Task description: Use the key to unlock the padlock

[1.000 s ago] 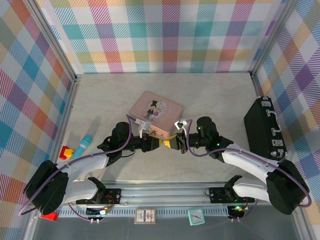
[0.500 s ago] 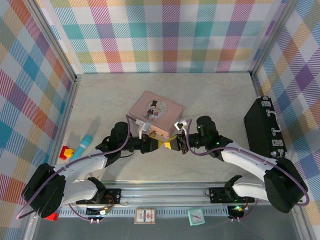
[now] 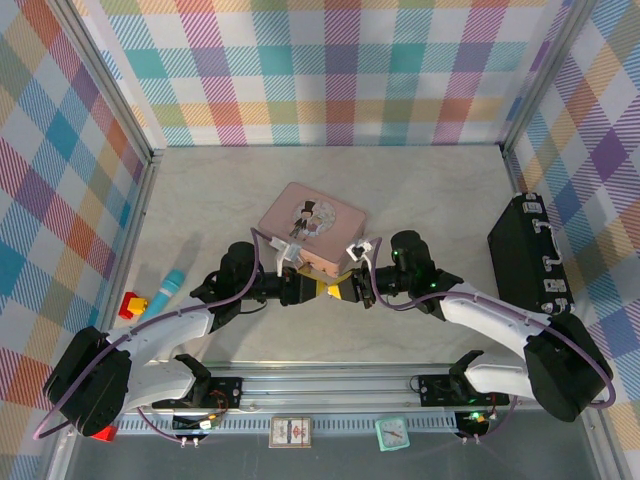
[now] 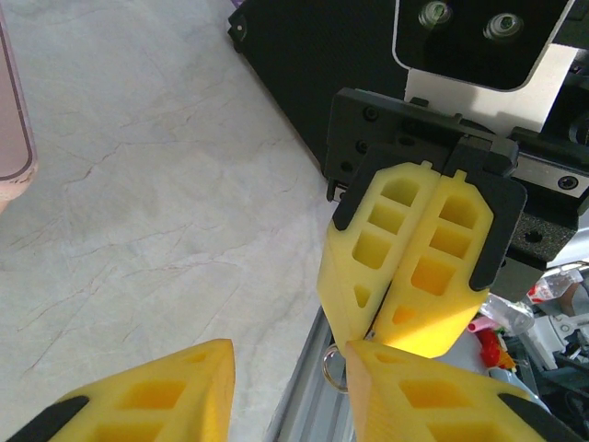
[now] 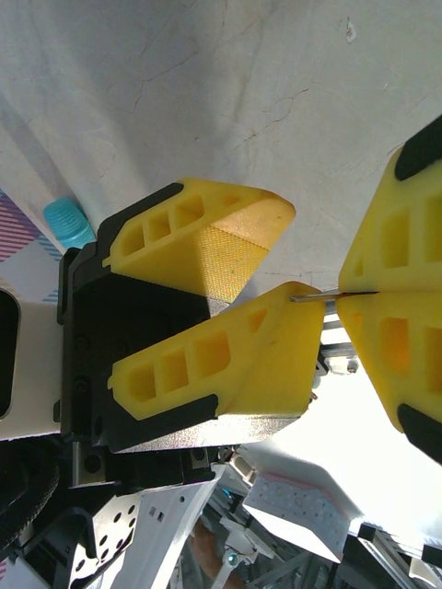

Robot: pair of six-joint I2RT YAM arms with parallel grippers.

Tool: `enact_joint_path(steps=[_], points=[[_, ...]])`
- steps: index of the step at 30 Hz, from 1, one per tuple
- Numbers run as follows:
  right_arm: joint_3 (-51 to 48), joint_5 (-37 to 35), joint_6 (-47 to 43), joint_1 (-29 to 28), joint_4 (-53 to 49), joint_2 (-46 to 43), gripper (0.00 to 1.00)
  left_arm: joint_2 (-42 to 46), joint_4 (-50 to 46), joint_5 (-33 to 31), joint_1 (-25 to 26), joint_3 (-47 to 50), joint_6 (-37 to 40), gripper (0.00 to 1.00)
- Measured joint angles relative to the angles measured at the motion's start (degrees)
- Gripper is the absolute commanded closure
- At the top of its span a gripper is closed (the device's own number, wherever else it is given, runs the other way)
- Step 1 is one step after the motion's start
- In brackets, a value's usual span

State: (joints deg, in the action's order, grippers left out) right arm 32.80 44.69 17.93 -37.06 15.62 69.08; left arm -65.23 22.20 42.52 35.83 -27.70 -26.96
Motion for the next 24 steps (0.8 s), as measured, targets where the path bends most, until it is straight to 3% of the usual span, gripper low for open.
enact_joint_path(steps=[12,19,24], points=[[0.02,-2.12,0.87,1.84,-0.22,0.63,1.00,3.26,0.44,3.76,0.04,-0.68,0.98,0.63],[0.55,0.57,1.09,1.86,-0.13,0.92,1.00,2.93,-0.04,4.17,0.04,-1.64,2.21,0.60],[0.96,2.51,1.09,1.86,-0.04,1.40,1.00,1.81,0.00,4.57,0.04,-2.82,2.43,0.63]])
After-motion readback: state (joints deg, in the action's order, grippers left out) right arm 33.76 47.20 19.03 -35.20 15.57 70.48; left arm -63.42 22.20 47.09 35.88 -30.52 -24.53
